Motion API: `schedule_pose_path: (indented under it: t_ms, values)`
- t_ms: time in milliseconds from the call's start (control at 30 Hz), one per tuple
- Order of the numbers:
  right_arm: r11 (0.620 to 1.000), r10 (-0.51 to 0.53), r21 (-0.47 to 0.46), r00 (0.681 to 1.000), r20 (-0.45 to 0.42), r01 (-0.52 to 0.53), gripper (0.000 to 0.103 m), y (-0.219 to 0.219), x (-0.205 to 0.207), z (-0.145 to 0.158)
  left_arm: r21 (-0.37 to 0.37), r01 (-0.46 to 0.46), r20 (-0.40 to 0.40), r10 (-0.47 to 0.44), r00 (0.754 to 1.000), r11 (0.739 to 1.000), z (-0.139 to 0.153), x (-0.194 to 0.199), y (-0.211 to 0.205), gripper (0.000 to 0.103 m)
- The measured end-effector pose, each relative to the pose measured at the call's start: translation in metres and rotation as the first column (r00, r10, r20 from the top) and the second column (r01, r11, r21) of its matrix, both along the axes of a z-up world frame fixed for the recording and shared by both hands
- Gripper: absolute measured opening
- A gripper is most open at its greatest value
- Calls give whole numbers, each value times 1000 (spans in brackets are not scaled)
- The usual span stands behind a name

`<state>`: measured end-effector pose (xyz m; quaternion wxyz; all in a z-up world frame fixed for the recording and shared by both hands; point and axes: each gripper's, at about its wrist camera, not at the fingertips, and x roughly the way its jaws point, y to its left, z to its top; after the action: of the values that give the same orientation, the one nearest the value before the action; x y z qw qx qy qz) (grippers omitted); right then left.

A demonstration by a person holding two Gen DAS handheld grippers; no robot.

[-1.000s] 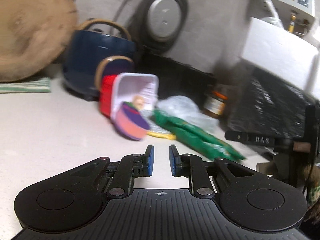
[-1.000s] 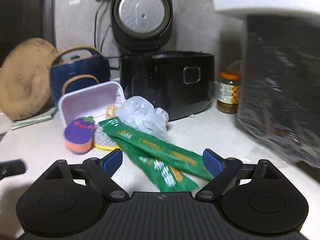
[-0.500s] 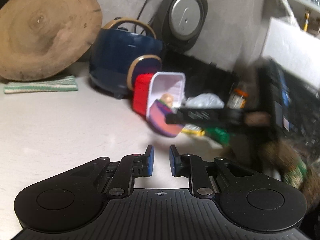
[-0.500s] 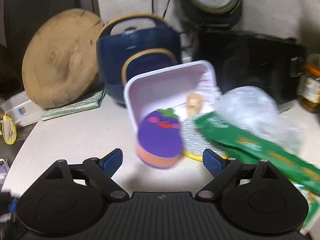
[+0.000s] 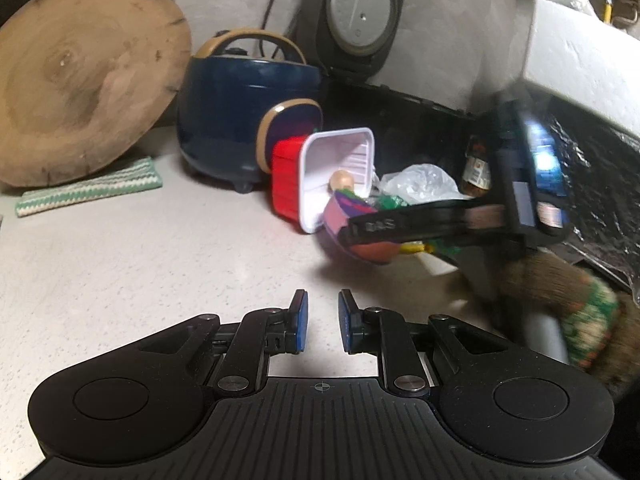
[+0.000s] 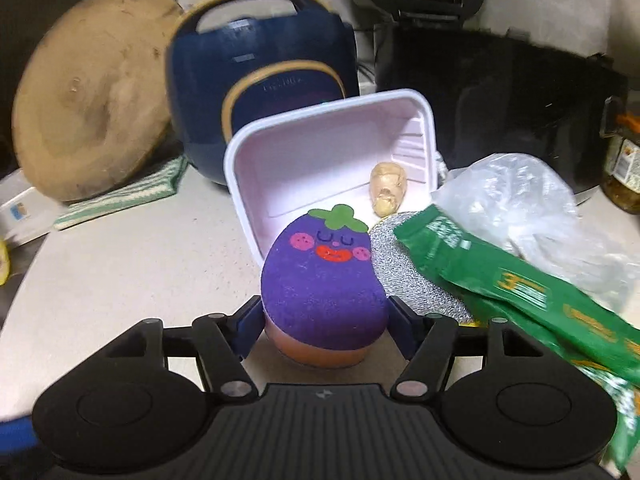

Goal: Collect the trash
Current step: 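Grasp the purple eggplant sponge with the right tool and lift it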

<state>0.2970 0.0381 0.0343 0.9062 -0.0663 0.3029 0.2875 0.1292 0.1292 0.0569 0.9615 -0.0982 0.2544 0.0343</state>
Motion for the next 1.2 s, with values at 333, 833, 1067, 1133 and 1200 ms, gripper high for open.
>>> schedule_pose_path:
  t_ms: [333,833,1067,1133,1200]
  values:
    - [997,7,82,996,91,-15,66,-79,-45,25,26,82,-38,-81,996,996,-2,26,-45,19]
    - [971,50,230,997,62,-63,82,-144,-35,34,21,98,-99,-95,990,995,-14,53,-60,19]
    - [968,-229,138,960,160,208,84,-193,2,30,-8,116,-72,-117,991,993,-8,57,-63,19]
    - [945,-311,141,944,114,294,81,-208,22,19,-20,122,-55,-123,991,992,-7,55,-63,19]
    - [922,-373,131,926,58,364,53,-220,35,7,-16,120,-40,-121,992,993,-5,54,-63,19]
